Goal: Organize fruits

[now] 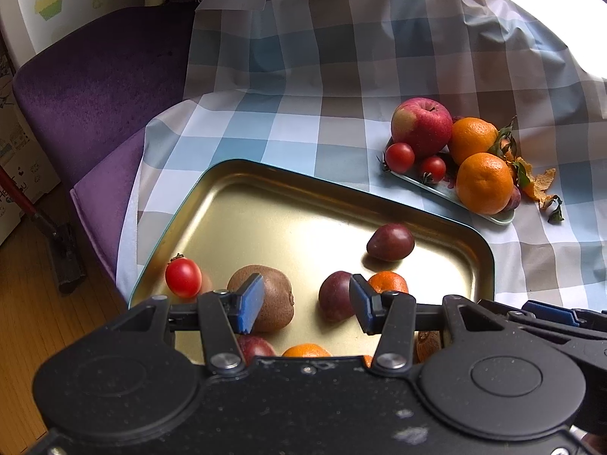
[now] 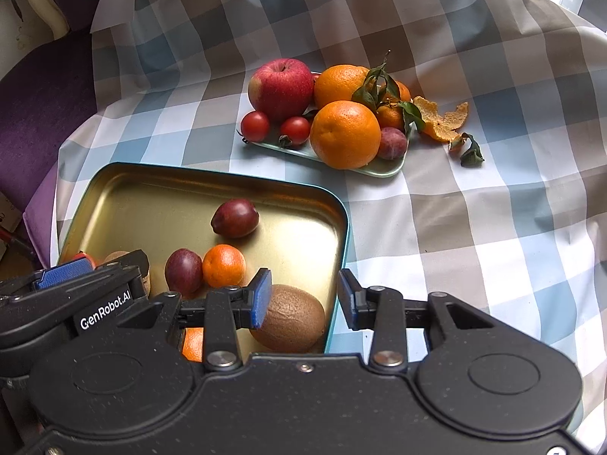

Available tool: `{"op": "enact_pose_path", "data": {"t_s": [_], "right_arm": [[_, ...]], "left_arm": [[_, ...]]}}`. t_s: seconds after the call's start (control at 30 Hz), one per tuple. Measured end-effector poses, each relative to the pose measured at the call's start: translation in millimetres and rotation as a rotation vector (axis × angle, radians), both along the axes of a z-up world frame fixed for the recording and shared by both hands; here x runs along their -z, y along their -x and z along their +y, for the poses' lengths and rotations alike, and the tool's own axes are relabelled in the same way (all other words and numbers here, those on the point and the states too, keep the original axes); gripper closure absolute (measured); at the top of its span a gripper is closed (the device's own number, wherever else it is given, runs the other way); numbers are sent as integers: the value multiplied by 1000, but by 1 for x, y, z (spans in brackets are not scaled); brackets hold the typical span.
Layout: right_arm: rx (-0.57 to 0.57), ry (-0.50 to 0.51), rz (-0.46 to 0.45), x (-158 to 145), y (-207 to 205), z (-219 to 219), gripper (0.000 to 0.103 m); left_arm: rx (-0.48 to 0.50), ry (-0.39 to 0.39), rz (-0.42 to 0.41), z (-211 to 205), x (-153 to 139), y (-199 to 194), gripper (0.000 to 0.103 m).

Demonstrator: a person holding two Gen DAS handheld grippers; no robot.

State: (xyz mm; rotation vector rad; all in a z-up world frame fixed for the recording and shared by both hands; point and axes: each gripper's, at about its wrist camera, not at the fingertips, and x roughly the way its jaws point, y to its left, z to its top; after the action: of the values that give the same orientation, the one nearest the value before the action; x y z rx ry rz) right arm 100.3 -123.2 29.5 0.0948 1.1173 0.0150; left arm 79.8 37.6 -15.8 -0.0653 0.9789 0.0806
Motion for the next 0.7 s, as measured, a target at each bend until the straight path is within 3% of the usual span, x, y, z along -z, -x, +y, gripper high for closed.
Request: {"op": "enact_pose_path", "data": {"t_s": [0.7], "right_arm": [[-26, 19, -23, -9, 13, 7, 56]], "left_arm": [[8, 4, -4, 3, -10, 17, 52]]}}
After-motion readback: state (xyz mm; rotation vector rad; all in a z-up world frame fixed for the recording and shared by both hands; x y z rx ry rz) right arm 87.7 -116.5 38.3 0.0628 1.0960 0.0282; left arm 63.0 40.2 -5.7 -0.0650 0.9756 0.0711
